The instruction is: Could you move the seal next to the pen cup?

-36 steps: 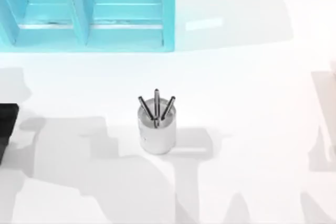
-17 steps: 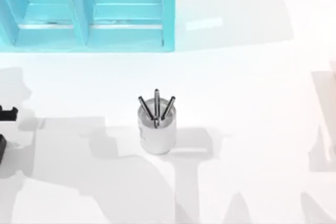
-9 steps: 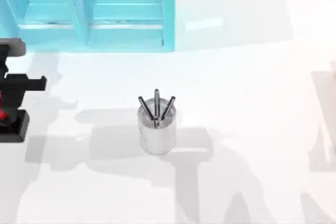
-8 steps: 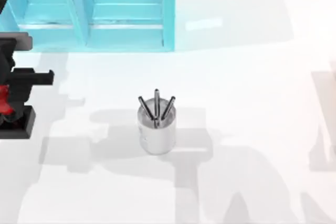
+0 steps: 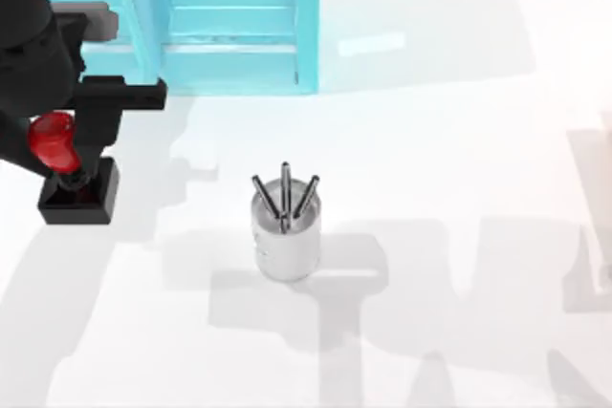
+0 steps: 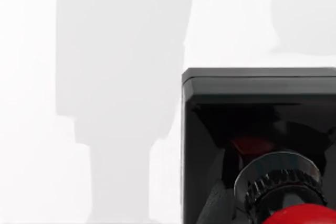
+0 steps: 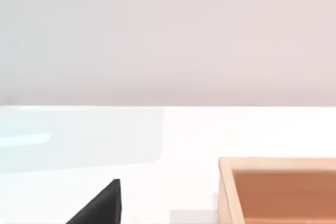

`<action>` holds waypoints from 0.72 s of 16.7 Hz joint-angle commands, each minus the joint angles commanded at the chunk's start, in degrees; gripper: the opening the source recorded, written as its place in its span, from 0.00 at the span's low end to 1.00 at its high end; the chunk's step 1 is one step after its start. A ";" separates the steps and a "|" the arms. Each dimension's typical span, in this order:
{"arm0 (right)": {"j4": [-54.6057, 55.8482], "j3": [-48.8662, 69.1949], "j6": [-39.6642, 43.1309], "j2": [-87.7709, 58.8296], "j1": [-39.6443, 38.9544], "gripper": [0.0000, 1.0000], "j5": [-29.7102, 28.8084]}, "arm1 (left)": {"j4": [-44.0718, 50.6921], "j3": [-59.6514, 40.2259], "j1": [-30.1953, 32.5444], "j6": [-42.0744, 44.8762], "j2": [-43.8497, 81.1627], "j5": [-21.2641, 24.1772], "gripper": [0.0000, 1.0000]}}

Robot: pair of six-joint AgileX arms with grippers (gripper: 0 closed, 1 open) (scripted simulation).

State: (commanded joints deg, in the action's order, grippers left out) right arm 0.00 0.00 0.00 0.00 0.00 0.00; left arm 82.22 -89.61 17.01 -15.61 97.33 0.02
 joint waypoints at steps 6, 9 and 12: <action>0.00 0.00 0.00 0.00 0.00 1.00 0.00 | -1.57 -0.35 3.15 -3.11 2.20 0.05 0.00; 0.00 0.00 0.00 0.00 0.00 1.00 0.00 | -3.78 -0.91 7.96 -7.91 4.90 0.05 0.00; 0.00 0.00 0.00 0.00 0.00 1.00 0.00 | -5.86 -1.19 12.13 -12.14 7.11 0.04 0.00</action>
State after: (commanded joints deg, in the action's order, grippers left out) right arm 0.00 0.00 0.00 0.00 0.00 0.00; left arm 76.36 -90.79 29.14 -27.75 104.44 0.07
